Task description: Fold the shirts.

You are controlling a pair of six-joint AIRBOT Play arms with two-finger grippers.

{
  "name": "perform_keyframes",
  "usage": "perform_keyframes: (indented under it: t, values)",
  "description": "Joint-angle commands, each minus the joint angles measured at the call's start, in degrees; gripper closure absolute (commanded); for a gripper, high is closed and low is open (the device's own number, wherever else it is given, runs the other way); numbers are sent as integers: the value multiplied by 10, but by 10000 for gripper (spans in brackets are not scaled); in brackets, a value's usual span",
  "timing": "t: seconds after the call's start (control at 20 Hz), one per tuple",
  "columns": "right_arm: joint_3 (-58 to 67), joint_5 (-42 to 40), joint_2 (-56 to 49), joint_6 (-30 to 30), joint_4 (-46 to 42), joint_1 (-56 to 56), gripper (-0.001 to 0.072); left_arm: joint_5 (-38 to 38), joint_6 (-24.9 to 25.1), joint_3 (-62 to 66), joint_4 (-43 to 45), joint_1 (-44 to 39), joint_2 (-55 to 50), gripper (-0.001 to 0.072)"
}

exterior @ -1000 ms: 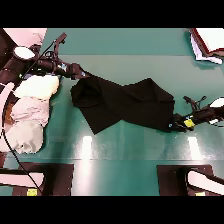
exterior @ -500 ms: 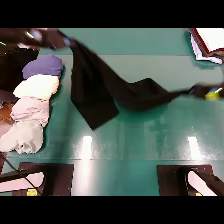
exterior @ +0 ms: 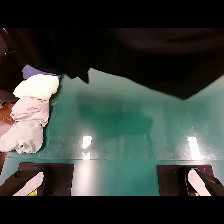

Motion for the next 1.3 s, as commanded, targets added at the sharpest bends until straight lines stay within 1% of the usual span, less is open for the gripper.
perform_keyframes:
  t: [0.0,0.05,0.1,0.15,0.2,0.3,0.35,0.4,0.5,0.6,0.75,0.9,1.0,1.15,1.2,1.25]
  values:
    - [83,73,-7,1,-1,-46,700,41,-33,7,-4,1,73,678]
    - [100,94,-16,2,-2,-55,700,45,-48,7,-15,1,82,678]
    - [116,117,-29,4,-2,-64,701,39,-49,8,-38,1,84,679]
    - [125,135,-44,5,-1,-68,701,35,-49,-1,-37,1,83,679]
    - [122,145,-57,10,0,-66,701,32,-52,-19,-24,1,83,679]
    - [84,155,-89,16,-1,-39,701,26,-87,-82,57,1,73,679]
    - [60,166,-112,21,-3,-14,702,13,-110,-122,97,1,59,679]
    - [37,178,-137,25,-13,9,702,-6,-123,-162,122,1,41,679]
    - [-12,188,-193,25,-59,66,701,-51,-123,-257,128,1,-9,678]
    - [-57,186,-254,25,-105,116,701,-54,-117,-344,128,-4,-65,678]
    - [-111,164,-345,25,-123,158,701,-29,-84,-445,128,-5,-171,678]
    - [-128,75,-422,25,-121,168,701,41,-42,-466,126,-5,-284,678]
    - [-124,33,-458,39,-117,168,700,102,-43,-461,125,-5,-334,678]
    - [-89,19,-490,45,-117,167,699,155,-42,-436,125,-4,-356,676]
    - [-76,19,-494,52,-116,164,656,155,-42,-422,131,-4,-356,544]
    - [-61,20,-495,61,-116,162,421,144,-43,-404,137,-1,-356,193]
